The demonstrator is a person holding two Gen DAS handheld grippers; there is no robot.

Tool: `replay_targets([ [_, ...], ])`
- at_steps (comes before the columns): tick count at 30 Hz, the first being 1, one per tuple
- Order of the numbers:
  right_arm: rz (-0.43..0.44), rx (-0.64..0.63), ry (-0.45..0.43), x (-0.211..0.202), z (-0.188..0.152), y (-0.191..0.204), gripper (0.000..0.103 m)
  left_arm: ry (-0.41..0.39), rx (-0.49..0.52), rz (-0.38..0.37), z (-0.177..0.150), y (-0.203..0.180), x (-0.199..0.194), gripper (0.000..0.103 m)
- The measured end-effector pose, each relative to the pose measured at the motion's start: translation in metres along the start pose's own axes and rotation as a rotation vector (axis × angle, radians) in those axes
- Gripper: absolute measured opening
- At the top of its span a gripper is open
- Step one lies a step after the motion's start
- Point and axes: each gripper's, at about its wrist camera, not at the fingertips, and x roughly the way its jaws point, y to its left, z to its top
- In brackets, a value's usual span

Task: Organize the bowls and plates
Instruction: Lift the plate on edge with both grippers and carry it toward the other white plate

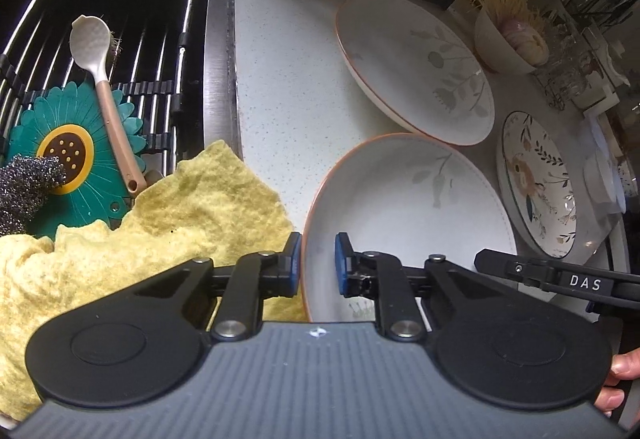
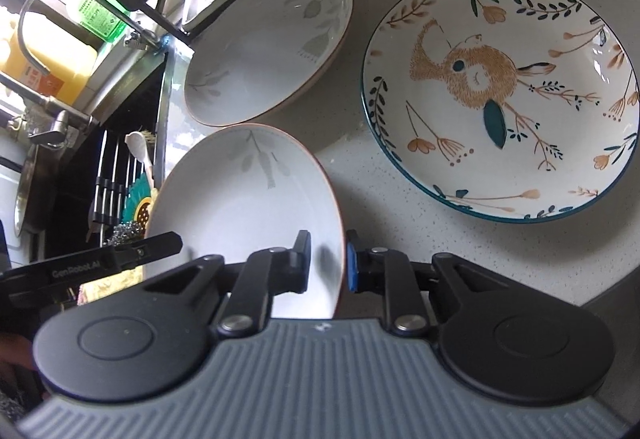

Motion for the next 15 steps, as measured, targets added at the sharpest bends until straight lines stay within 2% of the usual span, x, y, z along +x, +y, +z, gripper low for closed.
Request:
replay_targets([
  [10,0.05,-0.027,-0.026,-0.024,0.0,0.008,0.021,-0.017,0.02,-0.005,-0.001,-0.004,-0.026,0.02],
  [15,0.073,-0.027,-0.065,-0.043,0.006,0.013,0.021,-0.039,0.04,-0.013,0.007,-0.012,-0.047,0.02],
])
